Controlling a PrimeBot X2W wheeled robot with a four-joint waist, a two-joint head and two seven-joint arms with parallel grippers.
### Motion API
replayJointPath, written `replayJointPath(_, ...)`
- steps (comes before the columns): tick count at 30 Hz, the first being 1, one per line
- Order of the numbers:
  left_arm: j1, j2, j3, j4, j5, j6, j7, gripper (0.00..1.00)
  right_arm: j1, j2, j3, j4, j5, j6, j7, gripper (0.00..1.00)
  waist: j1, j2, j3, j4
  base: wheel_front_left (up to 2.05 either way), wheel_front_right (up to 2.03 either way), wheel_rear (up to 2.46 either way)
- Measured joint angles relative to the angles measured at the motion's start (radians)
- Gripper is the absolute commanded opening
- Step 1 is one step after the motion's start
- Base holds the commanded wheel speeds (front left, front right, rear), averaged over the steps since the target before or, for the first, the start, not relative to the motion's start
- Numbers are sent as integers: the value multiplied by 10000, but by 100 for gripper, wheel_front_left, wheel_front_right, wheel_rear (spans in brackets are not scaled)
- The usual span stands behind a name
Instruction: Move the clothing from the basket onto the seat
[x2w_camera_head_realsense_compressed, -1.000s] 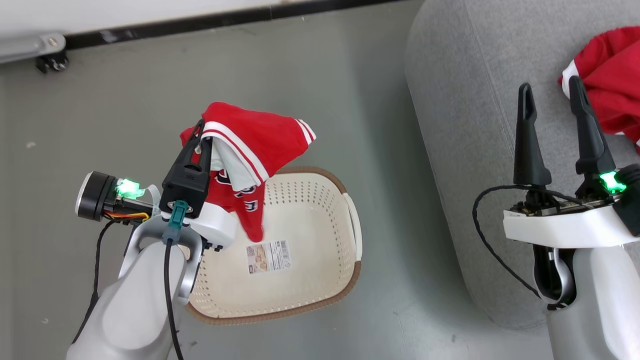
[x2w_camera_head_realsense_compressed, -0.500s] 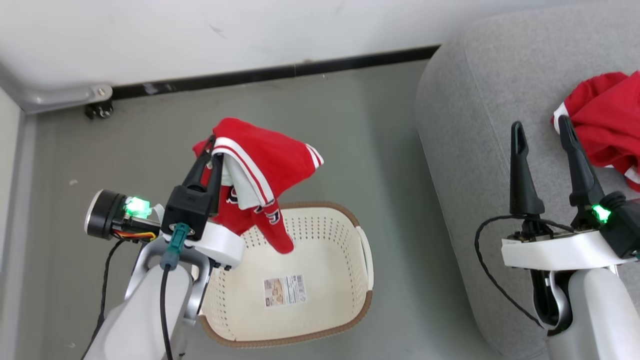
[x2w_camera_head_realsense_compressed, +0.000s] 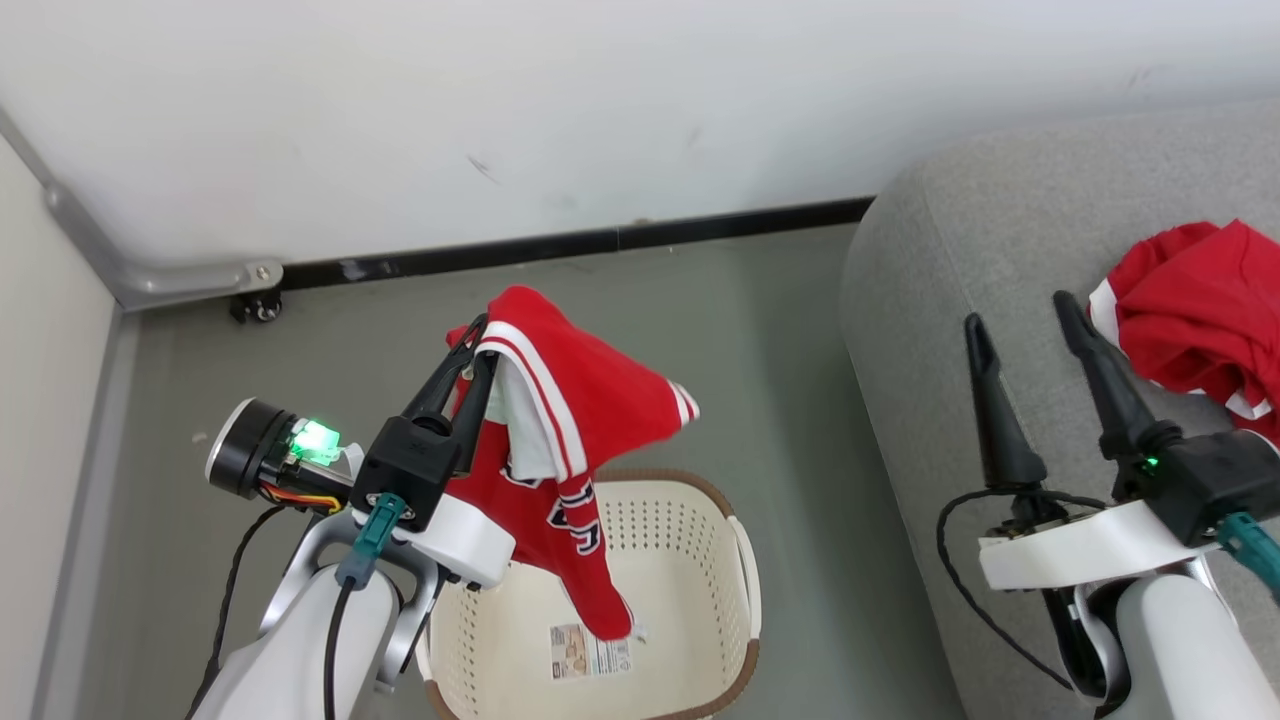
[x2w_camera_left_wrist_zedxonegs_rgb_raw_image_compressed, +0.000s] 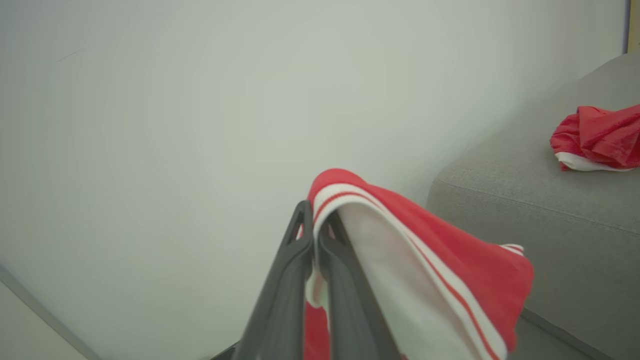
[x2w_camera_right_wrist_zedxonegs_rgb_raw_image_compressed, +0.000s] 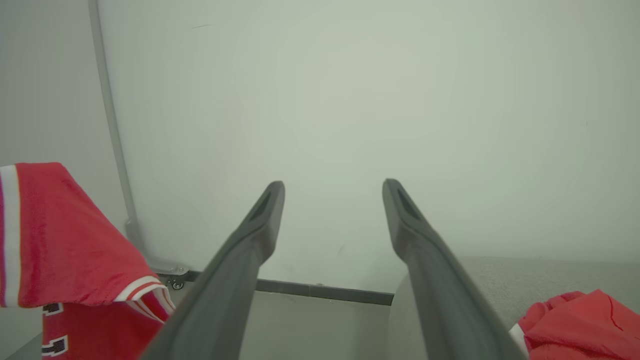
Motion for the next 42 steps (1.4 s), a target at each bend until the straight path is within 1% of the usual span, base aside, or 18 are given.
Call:
replayJointPath(1,6,36,-33,-59,0,-8,0,0,5,-77,132,-2,-2,0,31,100,0,0,-79,16,0,0,0)
replayJointPath(5,8,119,-150,-376,-27,-337,-2,0,208,-462,915,29,19,0,451,100,-1,0,-369,76,0,0,0)
replayJointPath(9,27,165,-387,-663,-31,-531,-4,0,354,-1041,1808,109,236,0,926,100,0,0,-627,132,0,0,0)
replayJointPath(20,197,351,-711,-1411,-84,-1151,-46,0,560,-2468,3591,-81,966,0,2107,100,0,0,-1161,208,0,0,0)
replayJointPath(25,288,441,-844,-1751,-86,-1335,-46,0,583,-3141,4207,-196,1294,2,2516,100,0,0,-1316,215,0,0,0)
replayJointPath(31,347,499,-1053,-2146,-86,-1676,-46,0,534,-3547,4819,-422,1708,0,2794,100,0,0,-1434,226,0,0,0)
replayJointPath(38,348,499,-1306,-2539,-86,-1843,-50,0,262,-4084,5664,-512,2061,2,3033,100,0,0,-1457,303,0,0,0)
replayJointPath(42,348,493,-1438,-2742,-84,-1852,-77,0,-56,-4314,6052,-523,2065,2,3085,100,0,0,-1437,357,0,0,0)
